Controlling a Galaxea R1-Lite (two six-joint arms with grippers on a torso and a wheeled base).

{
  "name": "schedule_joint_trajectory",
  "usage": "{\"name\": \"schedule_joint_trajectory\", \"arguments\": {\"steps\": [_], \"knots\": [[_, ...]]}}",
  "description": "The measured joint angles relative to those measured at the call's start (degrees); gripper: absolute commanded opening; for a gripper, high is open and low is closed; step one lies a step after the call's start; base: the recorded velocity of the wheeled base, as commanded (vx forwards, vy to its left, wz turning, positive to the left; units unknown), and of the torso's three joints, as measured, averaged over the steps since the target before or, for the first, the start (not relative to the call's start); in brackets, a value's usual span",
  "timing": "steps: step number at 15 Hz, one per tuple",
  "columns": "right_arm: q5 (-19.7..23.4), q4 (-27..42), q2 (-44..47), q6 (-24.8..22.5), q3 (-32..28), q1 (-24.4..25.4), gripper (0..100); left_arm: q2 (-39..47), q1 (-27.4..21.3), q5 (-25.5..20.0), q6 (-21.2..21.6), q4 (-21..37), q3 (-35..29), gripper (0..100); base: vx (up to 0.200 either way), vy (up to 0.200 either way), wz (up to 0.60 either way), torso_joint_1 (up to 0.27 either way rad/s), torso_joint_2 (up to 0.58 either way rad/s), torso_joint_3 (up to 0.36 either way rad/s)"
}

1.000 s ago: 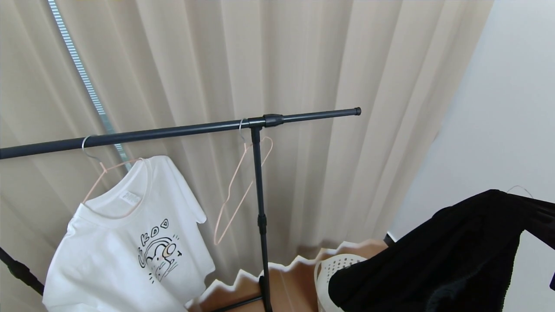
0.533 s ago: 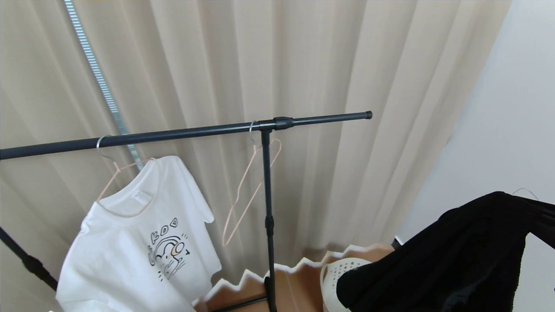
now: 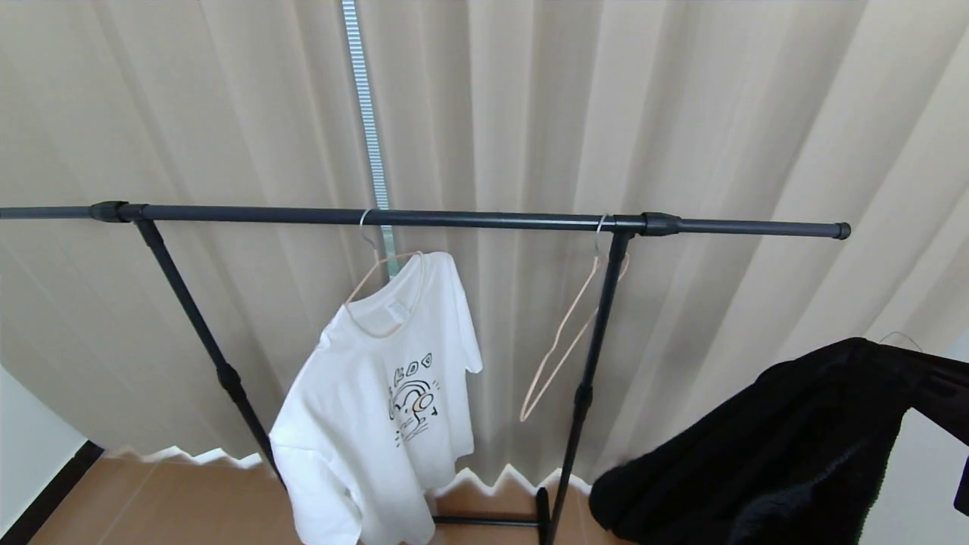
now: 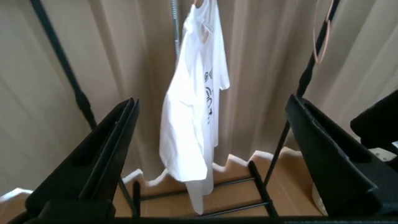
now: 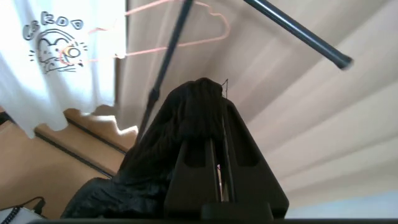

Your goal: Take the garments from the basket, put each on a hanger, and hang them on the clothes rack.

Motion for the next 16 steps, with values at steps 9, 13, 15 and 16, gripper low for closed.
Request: {"name": "schedule_joint_trajectory", "arguments": {"steps": [9,13,15,16], "knots": [[0.0,0.0,-0.69,-0.13,0.0,0.0,0,0.0,0.11,-0.07,0.0,-0.02,0.0,100,-0.067,0.178,0.0,-0.001,0.0,0.002],[0.0,-0.02,-0.76,-0.13,0.11,0.0,0,0.0,0.0,0.0,0.0,-0.05,0.0,100,0.0,0.05,0.0,0.007,0.0,-0.001],[0.0,0.0,-0.91,-0.55,0.23,0.0,0,0.0,0.1,0.13,-0.07,0.04,0.0,100,0.0,0.0,0.0,0.0,0.0,0.0],[-0.05,0.0,-1.05,-1.44,0.56,0.0,0,0.0,0.13,0.11,-0.1,-0.02,0.0,100,0.0,0.0,0.0,0.0,0.0,0.0]]}}
